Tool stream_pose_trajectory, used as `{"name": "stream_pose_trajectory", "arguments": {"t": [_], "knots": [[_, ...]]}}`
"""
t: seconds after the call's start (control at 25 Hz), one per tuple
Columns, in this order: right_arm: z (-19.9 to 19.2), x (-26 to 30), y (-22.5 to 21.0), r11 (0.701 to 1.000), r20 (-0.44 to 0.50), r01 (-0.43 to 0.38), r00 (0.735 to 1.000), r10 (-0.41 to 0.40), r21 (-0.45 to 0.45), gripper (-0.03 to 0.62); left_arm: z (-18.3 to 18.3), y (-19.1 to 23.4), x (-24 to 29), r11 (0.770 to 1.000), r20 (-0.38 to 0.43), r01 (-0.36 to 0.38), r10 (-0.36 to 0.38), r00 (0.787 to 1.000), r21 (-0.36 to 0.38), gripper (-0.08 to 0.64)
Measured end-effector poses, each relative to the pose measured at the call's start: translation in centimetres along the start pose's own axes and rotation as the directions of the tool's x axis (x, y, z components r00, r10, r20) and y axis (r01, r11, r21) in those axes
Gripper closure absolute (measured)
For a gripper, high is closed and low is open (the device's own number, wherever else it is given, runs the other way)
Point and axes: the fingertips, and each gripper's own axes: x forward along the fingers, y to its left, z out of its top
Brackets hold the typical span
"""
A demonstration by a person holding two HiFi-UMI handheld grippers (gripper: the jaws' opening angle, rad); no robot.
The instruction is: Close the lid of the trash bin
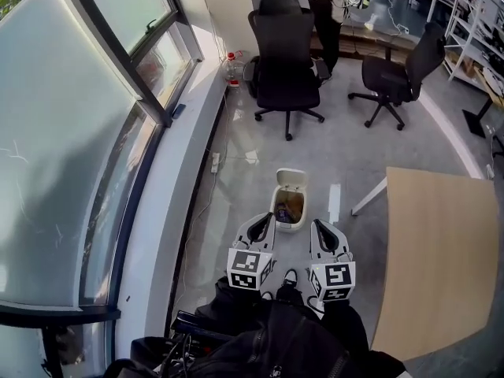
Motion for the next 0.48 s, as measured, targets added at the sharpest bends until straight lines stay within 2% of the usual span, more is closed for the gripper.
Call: {"name": "stream_pose_trajectory", "arguments": {"t": [0.24,0.48], "knots": [[-1.6,3.5,-1.0,0.998,-0.055,-0.068,0.996,0.068,0.003,0.588,-2.0,1.8,2.1,0.997,-0.033,-0.074,0.073,0.997,-0.024,0.558],[-6.8,8.0,-0.4,0.992,-0.17,-0.129,0.977,0.129,0.011,0.588,-6.7,5.0,3.9,0.991,-0.109,-0.12,0.113,0.988,-0.066,0.558]]}}
